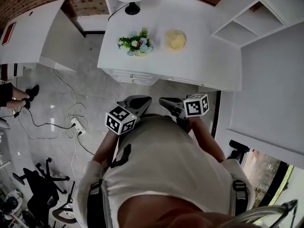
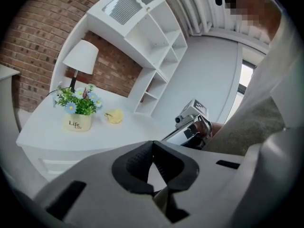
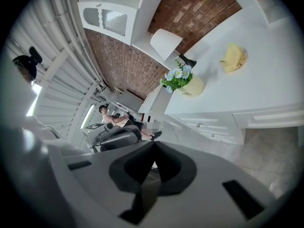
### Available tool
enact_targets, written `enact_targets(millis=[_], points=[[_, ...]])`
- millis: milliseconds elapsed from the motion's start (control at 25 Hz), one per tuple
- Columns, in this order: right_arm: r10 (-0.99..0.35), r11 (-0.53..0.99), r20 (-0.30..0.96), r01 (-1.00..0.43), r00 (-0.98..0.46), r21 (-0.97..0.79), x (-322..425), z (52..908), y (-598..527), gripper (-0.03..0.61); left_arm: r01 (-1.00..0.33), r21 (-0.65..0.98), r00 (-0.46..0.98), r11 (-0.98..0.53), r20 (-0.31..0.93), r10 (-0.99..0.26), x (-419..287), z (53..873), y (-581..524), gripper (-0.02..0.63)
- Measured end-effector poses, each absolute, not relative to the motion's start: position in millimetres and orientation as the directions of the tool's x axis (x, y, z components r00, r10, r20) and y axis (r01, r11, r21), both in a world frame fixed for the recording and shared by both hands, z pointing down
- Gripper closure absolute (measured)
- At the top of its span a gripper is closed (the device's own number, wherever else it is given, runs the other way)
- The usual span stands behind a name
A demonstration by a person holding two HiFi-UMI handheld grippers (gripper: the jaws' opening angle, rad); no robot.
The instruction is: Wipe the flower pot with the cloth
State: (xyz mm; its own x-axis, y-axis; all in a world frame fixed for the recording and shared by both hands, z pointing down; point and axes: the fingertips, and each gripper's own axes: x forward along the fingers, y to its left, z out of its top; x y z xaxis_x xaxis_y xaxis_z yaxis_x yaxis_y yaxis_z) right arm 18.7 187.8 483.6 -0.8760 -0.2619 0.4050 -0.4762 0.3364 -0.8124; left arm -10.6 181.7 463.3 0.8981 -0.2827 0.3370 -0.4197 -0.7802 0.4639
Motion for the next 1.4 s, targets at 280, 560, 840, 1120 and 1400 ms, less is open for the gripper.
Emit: enact_targets(millis=[280,560,840,1120,1400], points=[[-0.251,0.329,0.456,-0.518,-0.854,-0.789,0.7,489.2,171.2,0.568,-0.411,0.442,0.896,-0.798,0.359,-0.262,-26.9,472.4,163.3,0.594],[-0.37,0.25,0.484,-0.587,-0.793,-0.77,26.0,500.7,142.2,0.568,-0.406,0.459,0.889,-0.79,0.401,-0.223,-17.3,487.5,154.1,0.594],[-0.438,0.319,0.38,-0.536,-0.815,-0.782,55.6,485.3,81.5,0.568,-0.478,0.406,0.842,-0.779,0.465,-0.274,-1.6,486.2,114.0,0.594],[-0.465,0.405,0.498,-0.676,-0.732,-0.616,113.8,499.4,2.6,0.568,-0.497,0.345,0.802,-0.796,0.533,-0.269,26.9,492.0,72.8,0.594],[-0.552,0.507,0.579,-0.793,-0.6,-0.338,175.8,499.5,-79.5,0.539,-0.558,0.319,0.755,-0.766,0.578,-0.309,35.3,487.7,46.5,0.594]])
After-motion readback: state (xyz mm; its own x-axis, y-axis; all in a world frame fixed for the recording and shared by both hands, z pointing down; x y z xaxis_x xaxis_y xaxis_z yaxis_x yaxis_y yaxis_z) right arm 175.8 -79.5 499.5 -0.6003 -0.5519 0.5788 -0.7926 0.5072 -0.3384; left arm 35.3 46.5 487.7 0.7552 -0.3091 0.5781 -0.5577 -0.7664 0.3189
